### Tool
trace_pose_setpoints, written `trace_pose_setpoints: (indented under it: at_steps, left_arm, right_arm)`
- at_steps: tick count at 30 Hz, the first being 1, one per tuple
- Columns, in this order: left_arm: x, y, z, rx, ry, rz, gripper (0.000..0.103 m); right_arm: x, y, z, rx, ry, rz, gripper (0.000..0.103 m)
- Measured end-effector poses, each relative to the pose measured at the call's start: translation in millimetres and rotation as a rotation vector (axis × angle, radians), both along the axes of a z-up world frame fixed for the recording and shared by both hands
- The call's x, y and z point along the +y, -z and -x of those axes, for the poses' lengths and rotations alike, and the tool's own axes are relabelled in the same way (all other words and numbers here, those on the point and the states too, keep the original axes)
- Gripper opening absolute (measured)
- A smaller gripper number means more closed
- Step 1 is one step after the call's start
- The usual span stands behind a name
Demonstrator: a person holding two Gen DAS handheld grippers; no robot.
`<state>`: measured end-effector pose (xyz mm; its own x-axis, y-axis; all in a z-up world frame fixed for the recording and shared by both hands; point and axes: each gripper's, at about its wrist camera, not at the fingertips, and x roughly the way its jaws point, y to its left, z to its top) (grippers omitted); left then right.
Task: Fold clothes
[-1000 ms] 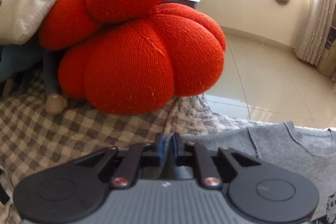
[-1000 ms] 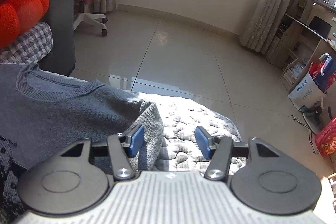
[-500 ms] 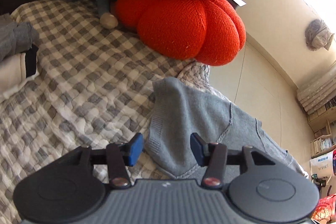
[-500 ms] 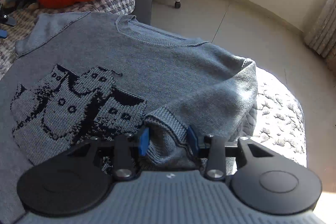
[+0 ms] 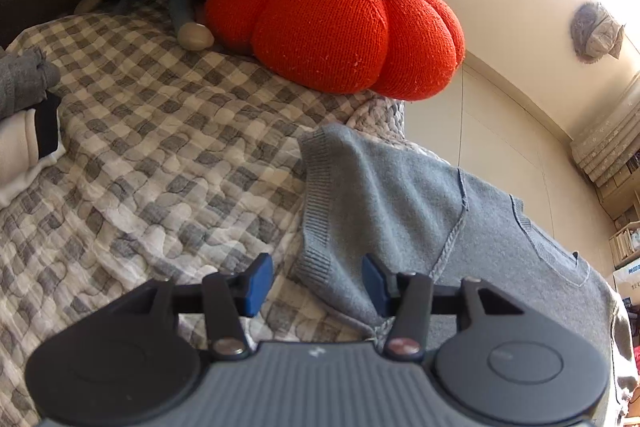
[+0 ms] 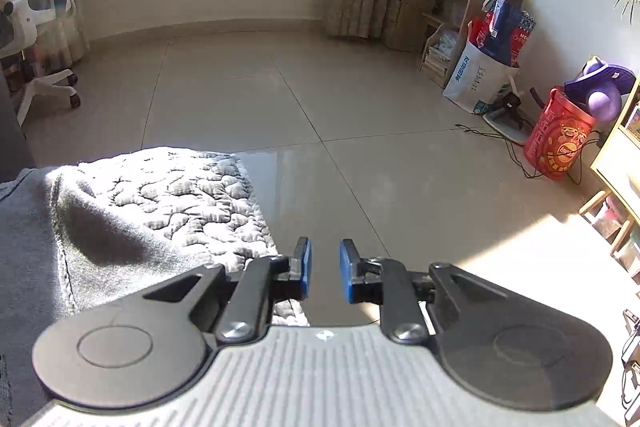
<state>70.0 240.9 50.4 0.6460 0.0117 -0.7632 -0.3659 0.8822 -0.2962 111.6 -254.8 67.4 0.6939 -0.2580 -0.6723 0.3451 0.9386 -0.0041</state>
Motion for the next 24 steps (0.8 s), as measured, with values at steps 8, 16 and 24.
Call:
trace_pose_setpoints:
  at_steps: [8,16,24]
  left_arm:
    - [0,6,2,0.034,0.014,0.018,0.053]
    - [-2,6,1,0.037,0.018,0.004,0.053]
    - [3,6,3,0.038,0.015,0.011,0.054]
  right_arm:
    - [18,-1,-2,-0.023,-0.253,-0.268,0.057]
    - [63,-21,11,-0.062,-0.739,-0.417,0.057]
    - [16,4,-5,-0.039,-0.294,-0.352,0.056]
